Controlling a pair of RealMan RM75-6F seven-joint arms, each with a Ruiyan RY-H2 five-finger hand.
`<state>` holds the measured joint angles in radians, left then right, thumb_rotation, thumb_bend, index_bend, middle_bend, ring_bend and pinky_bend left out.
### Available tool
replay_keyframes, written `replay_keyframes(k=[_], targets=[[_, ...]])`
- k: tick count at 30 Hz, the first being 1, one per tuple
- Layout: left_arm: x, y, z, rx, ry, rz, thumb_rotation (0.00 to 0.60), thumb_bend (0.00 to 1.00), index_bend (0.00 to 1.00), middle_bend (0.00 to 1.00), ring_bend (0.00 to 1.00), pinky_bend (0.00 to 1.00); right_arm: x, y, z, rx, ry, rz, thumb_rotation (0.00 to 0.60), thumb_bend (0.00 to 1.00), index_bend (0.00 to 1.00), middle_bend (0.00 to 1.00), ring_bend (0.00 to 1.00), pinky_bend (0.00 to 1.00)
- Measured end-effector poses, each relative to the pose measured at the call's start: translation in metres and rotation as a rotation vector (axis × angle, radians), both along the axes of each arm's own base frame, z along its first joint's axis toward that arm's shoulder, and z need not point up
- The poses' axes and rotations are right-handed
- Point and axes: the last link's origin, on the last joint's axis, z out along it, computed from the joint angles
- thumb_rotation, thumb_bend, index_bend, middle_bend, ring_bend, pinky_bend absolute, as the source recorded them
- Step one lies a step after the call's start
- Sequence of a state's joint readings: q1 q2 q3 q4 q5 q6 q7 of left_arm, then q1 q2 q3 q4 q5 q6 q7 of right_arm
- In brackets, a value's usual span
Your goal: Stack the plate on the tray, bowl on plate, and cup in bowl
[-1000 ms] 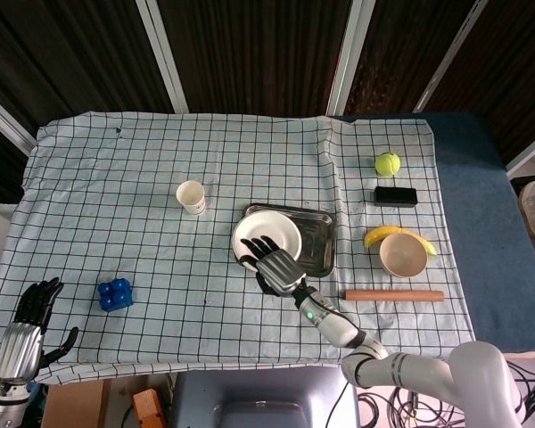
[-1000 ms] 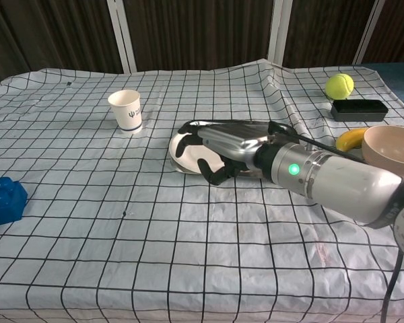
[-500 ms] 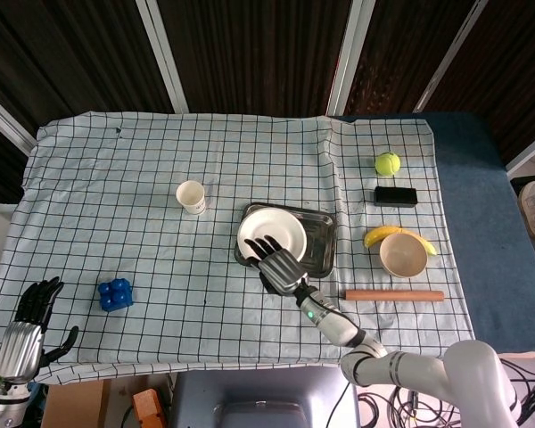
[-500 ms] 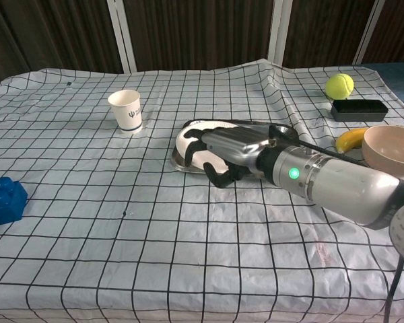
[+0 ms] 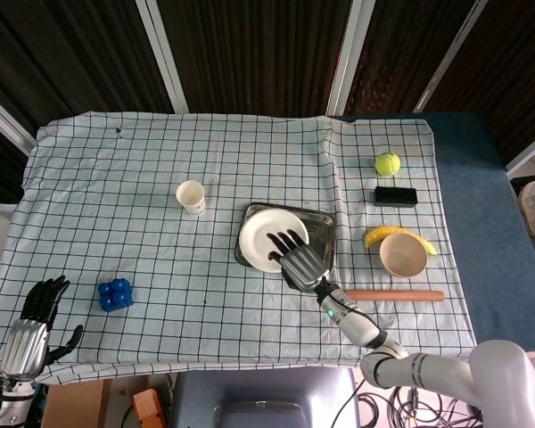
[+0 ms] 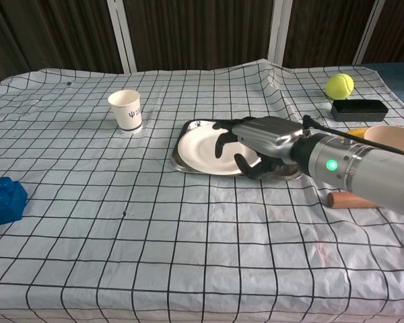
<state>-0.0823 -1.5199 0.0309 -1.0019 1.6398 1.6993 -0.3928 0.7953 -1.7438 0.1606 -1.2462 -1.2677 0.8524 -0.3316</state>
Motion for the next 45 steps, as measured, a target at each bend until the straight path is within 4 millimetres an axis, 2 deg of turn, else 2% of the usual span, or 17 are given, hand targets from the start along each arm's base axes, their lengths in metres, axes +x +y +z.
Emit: replay_keyframes(k=[3,7,10,12,17,23,28,34,45], targets=[[0.000,0.000,0.001,0.003,-0.002,0.001,0.600,0.37,0.00,0.05,0.00,0.00,-0.005,0.001,0.011,-0.020,-0.002,0.002,0.600,0.69,0.25,0.00,0.00,0.00],[-0.001,-0.002,0.003,0.012,-0.008,0.000,0.600,0.37,0.00,0.05,0.00,0.00,-0.018,0.011,0.030,-0.026,0.015,0.015,0.600,0.41,0.20,0.00,0.00,0.00],[-0.002,-0.002,0.003,0.010,-0.006,0.001,0.600,0.37,0.00,0.05,0.00,0.00,-0.035,0.025,0.053,-0.055,0.048,0.040,0.600,0.31,0.18,0.00,0.00,0.00],[-0.002,-0.002,0.003,0.003,-0.004,0.001,0.600,0.37,0.00,0.05,0.00,0.00,-0.049,0.035,0.068,-0.086,0.073,0.049,0.600,0.29,0.18,0.00,0.00,0.00],[-0.003,-0.001,0.002,-0.005,0.003,-0.001,0.600,0.37,0.00,0.05,0.00,0.00,-0.098,0.068,0.117,-0.197,0.179,0.024,0.600,0.27,0.20,0.00,0.00,0.00],[-0.001,0.001,-0.001,-0.015,0.006,-0.004,0.600,0.37,0.00,0.05,0.00,0.00,-0.134,0.092,0.146,-0.296,0.246,-0.007,0.600,0.27,0.23,0.00,0.00,0.00],[0.001,0.005,-0.005,-0.028,0.006,-0.006,0.600,0.37,0.00,0.05,0.00,0.00,-0.162,0.094,0.156,-0.346,0.300,-0.035,0.600,0.27,0.28,0.00,0.00,0.00],[0.000,0.007,-0.008,-0.032,0.009,0.005,0.600,0.37,0.00,0.05,0.00,0.00,-0.188,0.082,0.154,-0.368,0.315,-0.091,0.600,0.27,0.35,0.00,0.00,0.00],[-0.003,0.009,-0.009,-0.039,0.008,0.022,0.600,0.37,0.00,0.05,0.00,0.00,-0.212,0.059,0.137,-0.370,0.287,-0.189,0.600,0.27,0.46,0.00,0.00,0.00]])
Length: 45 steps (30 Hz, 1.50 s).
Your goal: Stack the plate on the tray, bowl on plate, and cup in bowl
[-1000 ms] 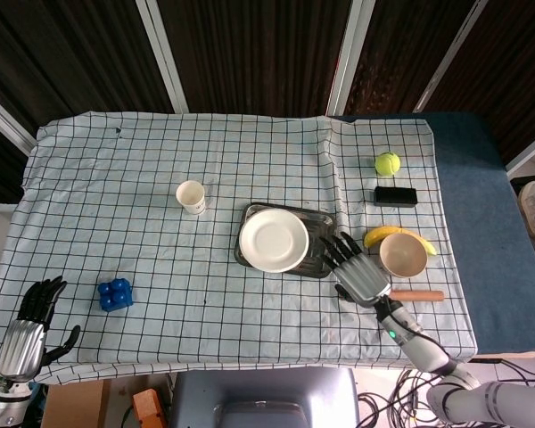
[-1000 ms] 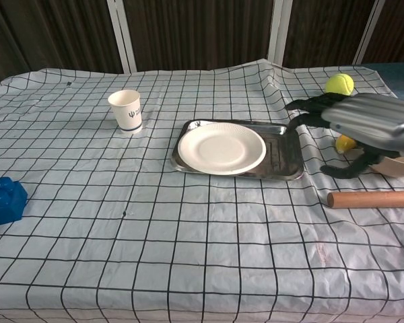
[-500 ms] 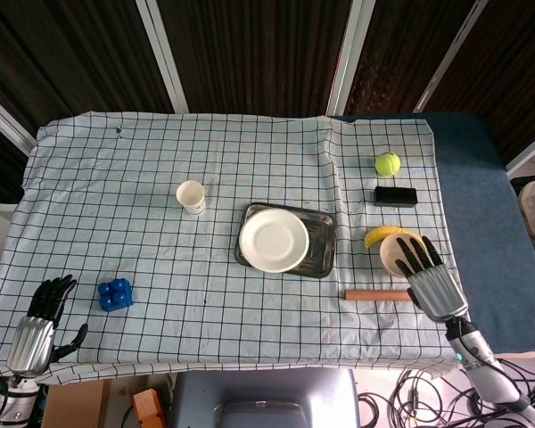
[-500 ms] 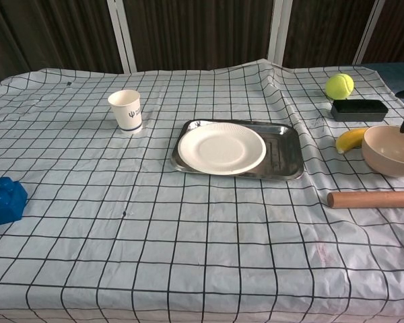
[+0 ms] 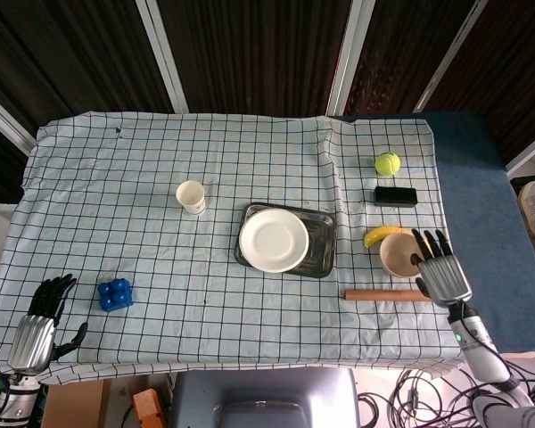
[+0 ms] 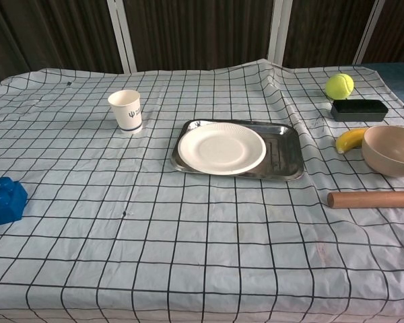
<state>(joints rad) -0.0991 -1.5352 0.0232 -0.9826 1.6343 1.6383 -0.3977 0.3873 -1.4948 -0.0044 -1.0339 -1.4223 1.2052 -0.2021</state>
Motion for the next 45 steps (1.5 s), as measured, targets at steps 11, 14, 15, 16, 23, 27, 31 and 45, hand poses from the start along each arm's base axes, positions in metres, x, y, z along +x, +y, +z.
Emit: replay_keyframes(k=[11,14,15,16,23,27,31,45], targets=[[-0.002,0.000,0.001,0.003,-0.004,0.010,0.600,0.37,0.00,0.05,0.00,0.00,-0.008,-0.010,-0.012,0.004,-0.027,-0.018,0.600,0.36,0.57,0.00,0.00,0.00],[-0.003,0.000,0.001,0.004,-0.007,0.011,0.600,0.37,0.00,0.05,0.00,0.00,-0.007,-0.010,-0.012,0.001,-0.037,-0.006,0.600,0.44,0.59,0.00,0.00,0.00],[-0.003,0.000,0.002,0.005,-0.006,0.012,0.600,0.37,0.00,0.05,0.00,0.00,-0.006,-0.010,-0.011,-0.003,-0.038,0.000,0.600,0.45,0.59,0.00,0.00,0.00],[-0.003,0.000,0.002,0.005,-0.006,0.013,0.600,0.37,0.00,0.05,0.00,0.00,-0.006,-0.009,-0.010,-0.007,-0.041,0.008,0.600,0.45,0.59,0.01,0.00,0.00],[-0.004,0.000,0.002,0.006,-0.008,0.016,0.600,0.37,0.00,0.05,0.00,0.00,-0.001,-0.008,-0.006,-0.020,-0.056,0.038,0.600,0.46,0.61,0.01,0.00,0.00],[-0.005,0.000,0.003,0.006,-0.012,0.020,0.600,0.37,0.00,0.05,0.00,0.00,0.013,-0.009,-0.001,-0.050,-0.084,0.096,0.600,0.46,0.60,0.01,0.00,0.00],[-0.006,0.000,0.004,0.009,-0.018,0.021,0.600,0.37,0.00,0.05,0.00,0.00,0.040,-0.017,-0.001,-0.067,-0.125,0.160,0.600,0.46,0.60,0.01,0.00,0.00],[-0.013,-0.001,0.008,0.024,-0.037,0.037,0.600,0.37,0.00,0.05,0.00,0.00,0.168,-0.078,-0.050,-0.049,-0.192,0.316,0.600,0.46,0.59,0.03,0.00,0.00]])
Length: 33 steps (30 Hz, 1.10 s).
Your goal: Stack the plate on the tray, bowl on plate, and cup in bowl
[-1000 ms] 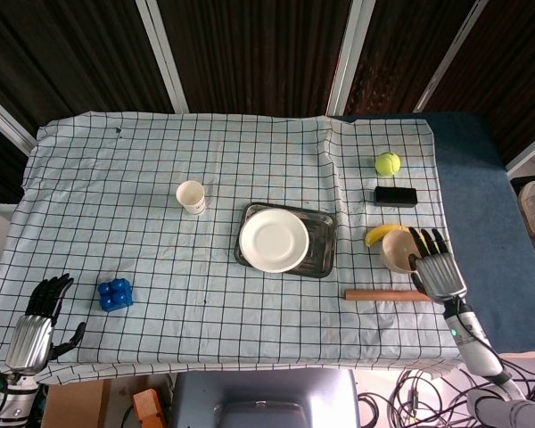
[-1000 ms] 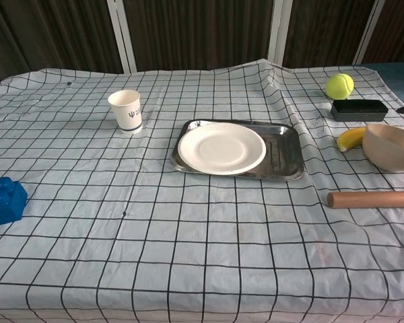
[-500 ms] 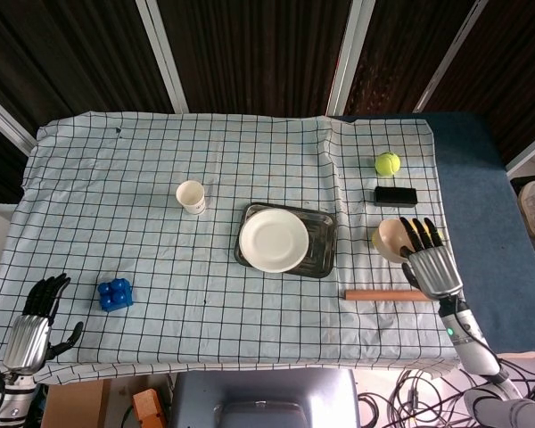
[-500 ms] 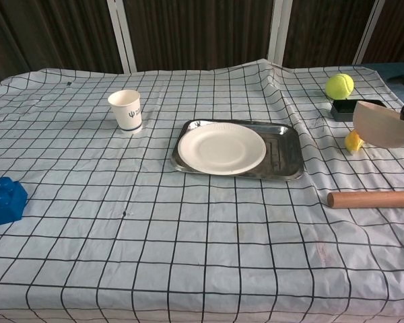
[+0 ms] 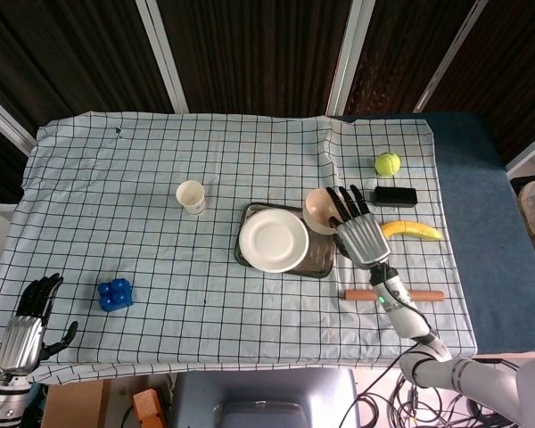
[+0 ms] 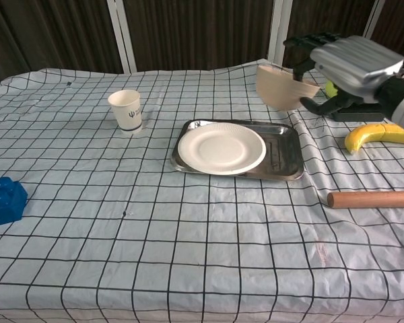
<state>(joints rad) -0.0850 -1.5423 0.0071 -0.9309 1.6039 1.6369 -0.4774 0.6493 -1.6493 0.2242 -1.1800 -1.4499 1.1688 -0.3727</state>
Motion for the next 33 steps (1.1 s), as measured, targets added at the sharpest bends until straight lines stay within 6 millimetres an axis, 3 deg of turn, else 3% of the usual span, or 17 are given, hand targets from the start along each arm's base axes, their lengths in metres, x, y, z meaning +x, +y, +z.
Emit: replay_keyframes(k=[7,16,23,28,33], targets=[[-0.002,-0.002,0.002,0.008,-0.005,0.008,0.600,0.37,0.00,0.05,0.00,0.00,0.036,-0.019,-0.049,0.043,-0.002,-0.013,0.600,0.46,0.60,0.03,0.00,0.00],[-0.004,-0.004,0.004,0.015,-0.011,0.013,0.600,0.37,0.00,0.05,0.00,0.00,0.054,-0.017,-0.092,0.090,0.052,0.005,0.600,0.46,0.60,0.03,0.00,0.00],[-0.005,-0.005,0.004,0.016,-0.014,0.014,0.600,0.37,0.00,0.05,0.00,0.00,0.054,-0.014,-0.100,0.093,0.092,0.019,0.600,0.46,0.54,0.03,0.00,0.00],[-0.004,-0.005,0.004,0.014,-0.014,0.013,0.600,0.37,0.00,0.05,0.00,0.00,0.051,-0.014,-0.098,0.087,0.106,0.015,0.600,0.46,0.42,0.03,0.00,0.00],[-0.004,-0.003,0.003,0.011,-0.013,0.012,0.600,0.37,0.00,0.05,0.00,0.00,0.050,-0.012,-0.095,0.084,0.112,0.019,0.600,0.38,0.26,0.03,0.00,0.00]])
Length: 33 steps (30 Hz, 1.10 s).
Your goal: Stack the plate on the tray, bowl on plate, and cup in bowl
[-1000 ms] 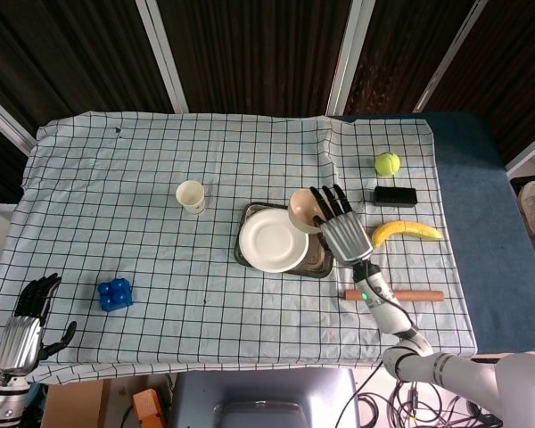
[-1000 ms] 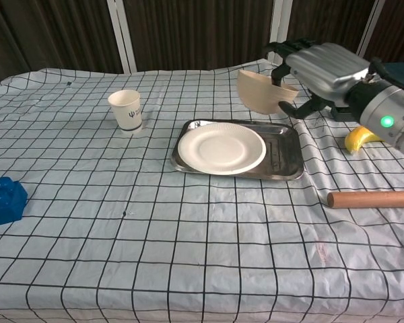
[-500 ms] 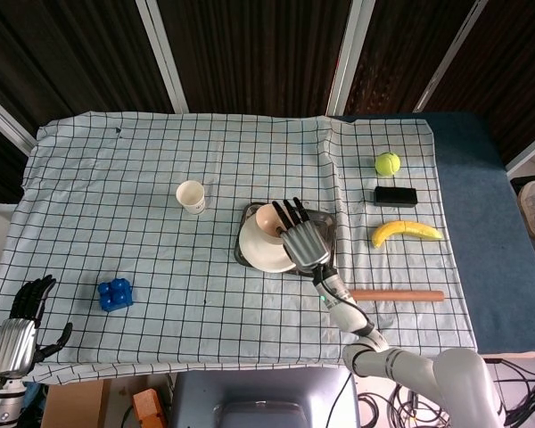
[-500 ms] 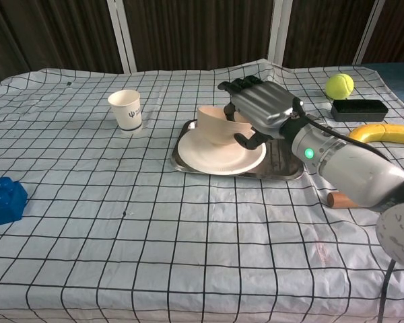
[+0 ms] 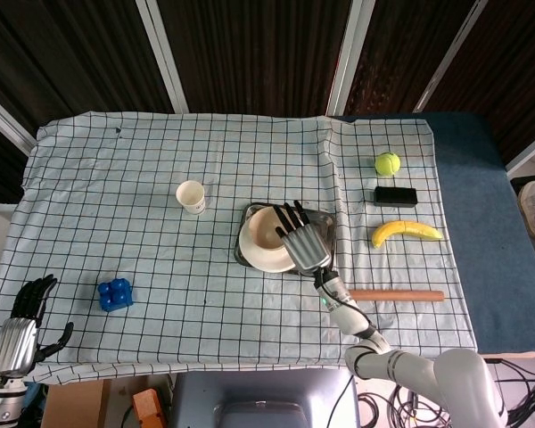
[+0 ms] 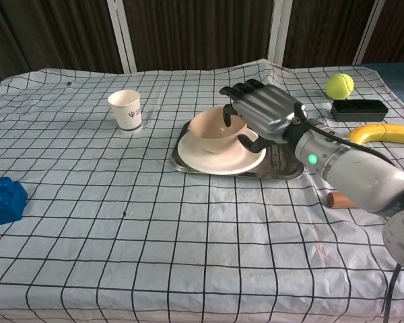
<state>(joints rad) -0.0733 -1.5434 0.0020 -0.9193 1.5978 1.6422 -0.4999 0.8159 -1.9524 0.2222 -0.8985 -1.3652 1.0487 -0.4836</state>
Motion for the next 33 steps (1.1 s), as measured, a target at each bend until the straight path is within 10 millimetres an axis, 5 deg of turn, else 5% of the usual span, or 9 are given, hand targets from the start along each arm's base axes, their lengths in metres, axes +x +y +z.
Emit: replay_keyframes(k=[9,24,33], targets=[[0.000,0.000,-0.001,-0.006,0.003,-0.001,0.600,0.37,0.00,0.05,0.00,0.00,-0.005,0.008,0.016,-0.010,-0.015,0.018,0.600,0.29,0.18,0.00,0.00,0.00],[0.002,0.005,-0.001,-0.002,0.016,-0.006,0.600,0.38,0.00,0.05,0.00,0.00,-0.056,0.009,0.097,-0.133,-0.051,-0.081,0.600,0.27,0.15,0.00,0.00,0.00],[0.014,0.049,0.016,-0.009,-0.013,-0.047,0.600,0.41,0.00,0.06,0.00,0.00,-0.093,0.019,0.131,-0.170,-0.130,-0.201,0.600,0.27,0.15,0.00,0.00,0.00]])
